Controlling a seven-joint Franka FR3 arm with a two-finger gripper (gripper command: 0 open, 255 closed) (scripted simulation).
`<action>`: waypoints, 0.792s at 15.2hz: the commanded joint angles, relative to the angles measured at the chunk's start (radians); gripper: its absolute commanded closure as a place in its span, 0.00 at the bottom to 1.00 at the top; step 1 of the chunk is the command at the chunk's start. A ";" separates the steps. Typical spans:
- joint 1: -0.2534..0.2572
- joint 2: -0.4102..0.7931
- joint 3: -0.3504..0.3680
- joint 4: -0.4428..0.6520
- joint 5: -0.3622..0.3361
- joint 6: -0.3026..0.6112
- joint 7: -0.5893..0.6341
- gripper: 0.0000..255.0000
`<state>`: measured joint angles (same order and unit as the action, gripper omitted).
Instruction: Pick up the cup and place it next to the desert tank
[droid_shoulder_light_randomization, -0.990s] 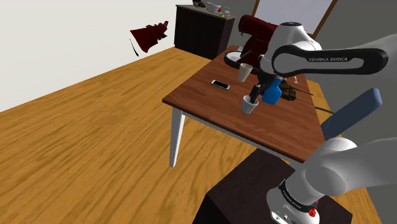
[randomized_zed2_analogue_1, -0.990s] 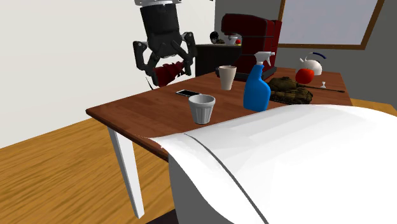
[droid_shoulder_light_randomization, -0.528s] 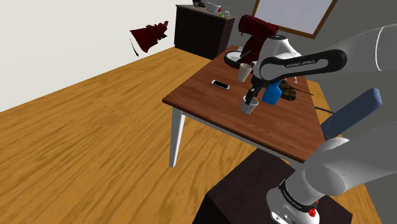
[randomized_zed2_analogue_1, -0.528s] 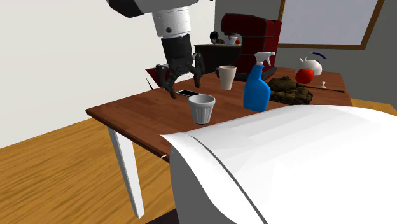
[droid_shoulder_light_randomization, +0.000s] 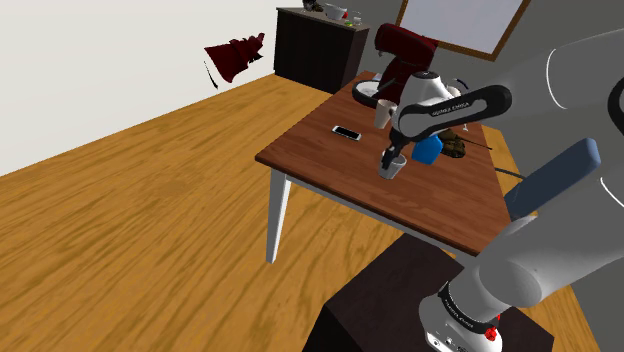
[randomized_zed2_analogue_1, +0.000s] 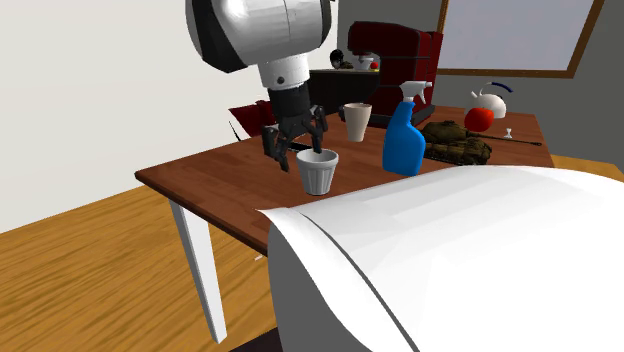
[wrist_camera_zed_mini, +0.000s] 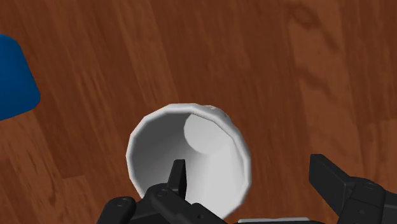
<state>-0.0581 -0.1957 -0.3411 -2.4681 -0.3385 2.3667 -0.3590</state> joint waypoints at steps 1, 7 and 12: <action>-0.002 0.026 -0.007 -0.008 0.000 0.035 -0.002 0.00; -0.004 0.044 -0.011 -0.014 0.000 0.059 -0.003 0.00; -0.004 0.044 -0.011 -0.014 0.000 0.059 -0.003 1.00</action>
<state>-0.0621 -0.1518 -0.3521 -2.4817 -0.3387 2.4258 -0.3622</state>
